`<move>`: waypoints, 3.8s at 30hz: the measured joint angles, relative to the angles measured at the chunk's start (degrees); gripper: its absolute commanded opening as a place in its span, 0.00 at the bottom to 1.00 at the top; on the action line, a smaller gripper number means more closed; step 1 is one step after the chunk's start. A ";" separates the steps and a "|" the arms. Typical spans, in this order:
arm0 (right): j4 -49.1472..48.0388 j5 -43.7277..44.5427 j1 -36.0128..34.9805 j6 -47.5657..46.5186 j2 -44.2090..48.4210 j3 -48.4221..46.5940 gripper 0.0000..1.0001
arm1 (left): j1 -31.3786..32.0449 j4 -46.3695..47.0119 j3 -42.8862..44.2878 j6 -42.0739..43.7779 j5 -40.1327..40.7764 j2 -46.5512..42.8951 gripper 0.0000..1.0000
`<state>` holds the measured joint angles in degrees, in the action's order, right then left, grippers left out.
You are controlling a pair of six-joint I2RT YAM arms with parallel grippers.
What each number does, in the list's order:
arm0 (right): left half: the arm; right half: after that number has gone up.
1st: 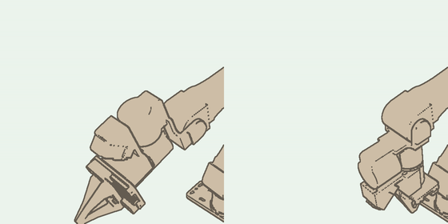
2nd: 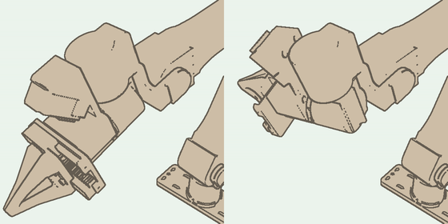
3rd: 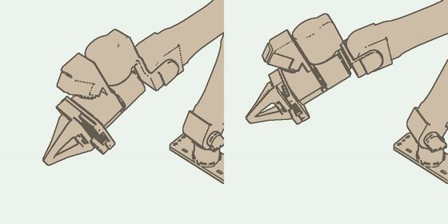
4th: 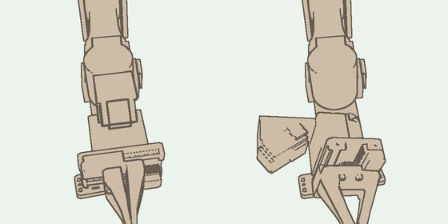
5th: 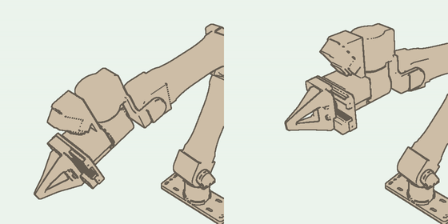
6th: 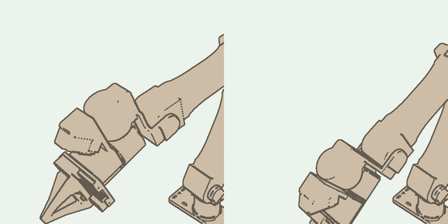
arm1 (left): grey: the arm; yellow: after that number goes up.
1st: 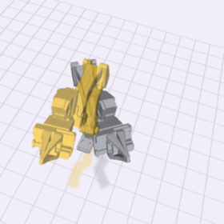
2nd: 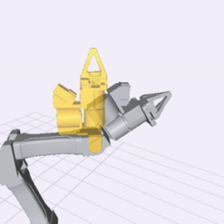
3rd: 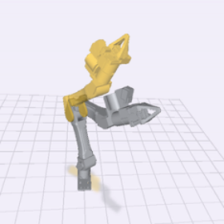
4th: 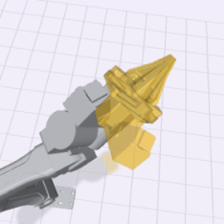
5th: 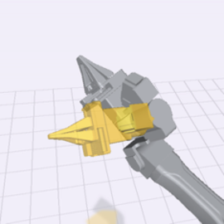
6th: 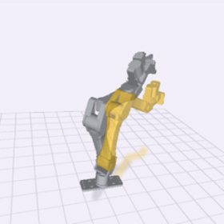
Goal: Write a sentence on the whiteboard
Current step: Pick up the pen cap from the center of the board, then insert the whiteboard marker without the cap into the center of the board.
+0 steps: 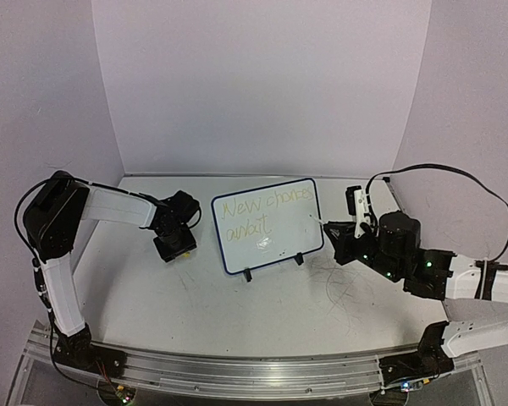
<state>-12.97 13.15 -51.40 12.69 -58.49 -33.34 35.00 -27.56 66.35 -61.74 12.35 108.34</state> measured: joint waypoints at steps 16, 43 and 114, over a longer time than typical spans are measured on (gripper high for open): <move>-1.68 -0.63 0.00 0.52 0.75 1.22 0.00 | 0.35 -4.18 3.19 -9.05 6.14 3.49 0.22; -1.99 -22.20 -4.71 4.01 -25.62 -25.41 0.00 | -0.75 21.32 -18.63 5.33 2.66 -55.77 0.11; -9.26 6.44 -21.31 3.63 -52.40 -52.18 0.00 | -0.79 56.20 -37.99 -29.37 -7.86 -54.14 0.00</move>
<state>-22.24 19.59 -72.71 16.32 -110.89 -85.52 34.22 28.64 28.36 -91.11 4.49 54.19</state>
